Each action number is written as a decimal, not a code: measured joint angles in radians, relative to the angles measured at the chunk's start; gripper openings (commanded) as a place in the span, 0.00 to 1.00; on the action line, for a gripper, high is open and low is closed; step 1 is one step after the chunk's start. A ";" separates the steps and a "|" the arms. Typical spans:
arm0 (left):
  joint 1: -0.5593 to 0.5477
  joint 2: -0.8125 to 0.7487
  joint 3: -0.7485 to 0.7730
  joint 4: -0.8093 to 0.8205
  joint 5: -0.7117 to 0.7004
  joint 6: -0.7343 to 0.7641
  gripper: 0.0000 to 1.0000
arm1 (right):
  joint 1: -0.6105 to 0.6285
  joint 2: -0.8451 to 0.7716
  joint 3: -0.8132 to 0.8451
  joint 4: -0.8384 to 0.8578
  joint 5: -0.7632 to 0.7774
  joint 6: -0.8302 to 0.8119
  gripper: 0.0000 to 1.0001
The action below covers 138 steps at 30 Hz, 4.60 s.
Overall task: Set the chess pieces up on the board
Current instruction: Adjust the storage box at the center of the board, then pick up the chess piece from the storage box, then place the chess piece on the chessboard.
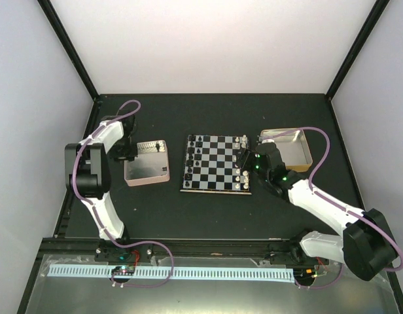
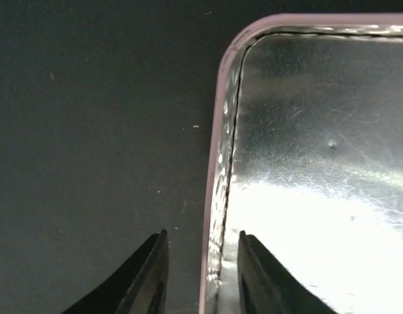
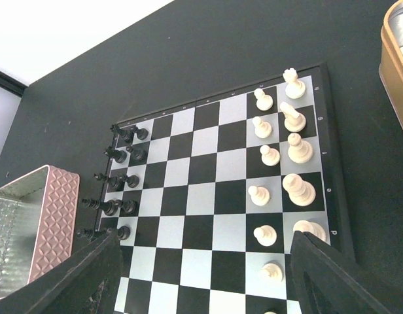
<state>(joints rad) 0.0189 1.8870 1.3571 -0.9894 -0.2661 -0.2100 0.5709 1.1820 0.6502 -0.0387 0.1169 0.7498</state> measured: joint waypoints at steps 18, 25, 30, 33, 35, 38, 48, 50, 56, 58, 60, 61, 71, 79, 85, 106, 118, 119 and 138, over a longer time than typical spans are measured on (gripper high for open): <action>-0.189 -0.195 -0.066 0.203 0.167 -0.180 0.32 | 0.000 0.002 0.000 0.002 -0.011 0.001 0.71; -0.190 -0.095 -0.143 0.380 0.263 -0.233 0.33 | 0.000 0.002 0.000 0.001 -0.010 0.001 0.71; -0.190 -0.027 -0.130 0.465 0.282 -0.244 0.33 | 0.000 0.002 0.000 0.002 -0.010 0.005 0.71; -0.190 0.015 -0.112 0.481 0.277 -0.251 0.31 | 0.000 0.002 0.000 0.001 -0.008 0.008 0.71; -0.190 0.037 -0.108 0.484 0.266 -0.255 0.30 | 0.000 0.002 0.000 0.001 -0.005 0.008 0.71; -0.190 0.053 -0.093 0.492 0.255 -0.256 0.25 | 0.000 0.001 0.000 0.000 -0.003 0.009 0.71; -0.190 0.086 -0.054 0.496 0.240 -0.240 0.03 | 0.000 -0.016 0.000 -0.012 0.005 0.009 0.71; -0.190 0.086 -0.054 0.495 0.240 -0.235 0.02 | 0.000 -0.024 0.000 -0.012 0.008 0.008 0.71; -0.190 0.077 -0.054 0.470 0.248 -0.214 0.02 | 0.000 -0.027 0.000 -0.013 0.007 0.004 0.71; -0.190 0.060 -0.055 0.444 0.262 -0.203 0.02 | 0.000 -0.027 0.000 -0.013 -0.006 -0.013 0.71; -0.190 0.021 -0.064 0.423 0.285 -0.186 0.02 | -0.001 -0.027 0.005 -0.013 -0.040 -0.040 0.71; -0.190 -0.005 -0.072 0.414 0.303 -0.178 0.02 | -0.001 -0.027 0.010 -0.012 -0.056 -0.052 0.71; -0.267 -0.347 -0.168 0.379 0.669 -0.005 0.02 | -0.004 0.076 0.218 0.007 -0.485 -0.160 0.72; -0.406 -0.507 -0.278 0.487 1.012 0.076 0.02 | -0.004 0.215 0.320 0.088 -0.758 -0.035 0.67; -0.422 -0.546 -0.291 0.526 1.123 0.106 0.03 | -0.004 0.247 0.348 0.057 -0.840 -0.012 0.52; -0.425 -0.548 -0.285 0.585 1.183 0.108 0.04 | -0.008 0.305 0.315 0.287 -1.014 0.250 0.09; -0.430 -0.653 -0.417 0.896 1.098 -0.138 0.60 | -0.008 0.331 0.134 0.771 -0.949 0.731 0.07; -0.430 -0.673 -0.459 0.948 1.084 -0.185 0.61 | -0.009 0.342 0.130 0.807 -0.937 0.770 0.07; -0.512 -0.726 -0.642 1.391 0.848 -0.492 0.47 | -0.009 0.423 0.119 1.095 -0.818 1.167 0.07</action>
<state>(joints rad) -0.4934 1.1606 0.7155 0.4015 0.5823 -0.7025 0.5621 1.6047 0.7689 1.0565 -0.7013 1.9167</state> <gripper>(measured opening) 0.546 0.130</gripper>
